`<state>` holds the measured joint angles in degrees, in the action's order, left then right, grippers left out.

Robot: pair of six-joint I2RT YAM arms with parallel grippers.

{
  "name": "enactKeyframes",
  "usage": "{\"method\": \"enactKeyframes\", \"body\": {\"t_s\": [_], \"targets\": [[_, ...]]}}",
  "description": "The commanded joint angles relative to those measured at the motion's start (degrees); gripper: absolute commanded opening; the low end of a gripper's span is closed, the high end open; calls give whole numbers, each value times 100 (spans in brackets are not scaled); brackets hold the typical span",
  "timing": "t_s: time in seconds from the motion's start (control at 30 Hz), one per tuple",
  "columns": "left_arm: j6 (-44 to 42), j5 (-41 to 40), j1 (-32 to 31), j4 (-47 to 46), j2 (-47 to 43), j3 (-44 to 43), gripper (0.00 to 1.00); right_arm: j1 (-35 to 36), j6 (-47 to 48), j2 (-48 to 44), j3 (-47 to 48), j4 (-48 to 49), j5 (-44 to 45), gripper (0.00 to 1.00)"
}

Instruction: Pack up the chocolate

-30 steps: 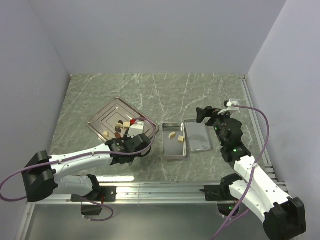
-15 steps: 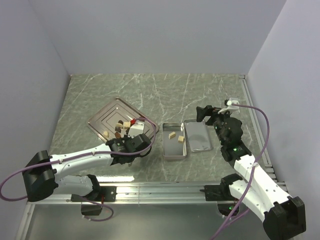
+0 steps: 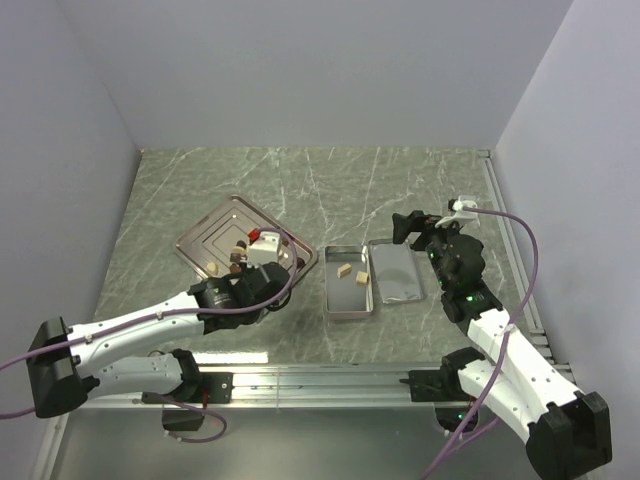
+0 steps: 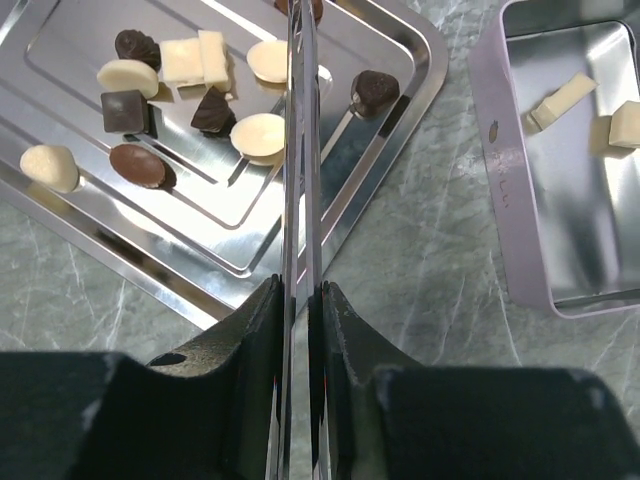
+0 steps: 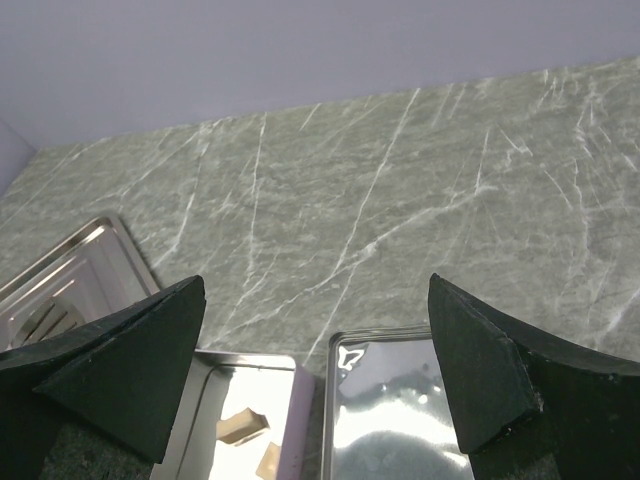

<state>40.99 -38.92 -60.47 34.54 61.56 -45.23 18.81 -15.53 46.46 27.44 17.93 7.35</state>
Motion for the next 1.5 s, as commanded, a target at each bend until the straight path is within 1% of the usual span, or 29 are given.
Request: {"method": "enactKeyframes", "body": {"t_s": [0.0,0.13,0.17,0.2,0.37,0.63,0.83,1.23,1.33,1.37,1.43,1.47], "targets": [[-223,6,-35,-272,-74,-153,24,-9,50,48,332,79,-15,98],[-443,340,-53,-571,101,-100,29,-9,59,65,341,70,-15,98],[-434,341,-53,-563,171,-135,31,-17,59,65,341,61,-15,98],[-434,341,-62,-545,233,-152,35,-18,59,65,341,70,-15,98],[-452,367,-79,-555,523,-214,43,-17,67,83,350,61,-24,98],[-452,376,-106,-572,629,-232,44,-17,68,127,376,61,-32,98],[-478,455,-264,-633,611,-205,47,-17,76,136,385,52,-32,98],[-258,165,-281,-220,1016,-381,46,-9,76,136,376,44,-41,98],[-285,139,-281,-229,1086,-398,39,-9,68,136,376,44,-41,98],[-285,121,-281,-229,1104,-390,34,-9,68,136,376,44,-41,98],[-311,112,-281,-264,1086,-381,29,-9,68,136,376,44,-41,98],[-337,112,-290,-290,1043,-372,28,-17,68,127,376,44,-41,98]]}}
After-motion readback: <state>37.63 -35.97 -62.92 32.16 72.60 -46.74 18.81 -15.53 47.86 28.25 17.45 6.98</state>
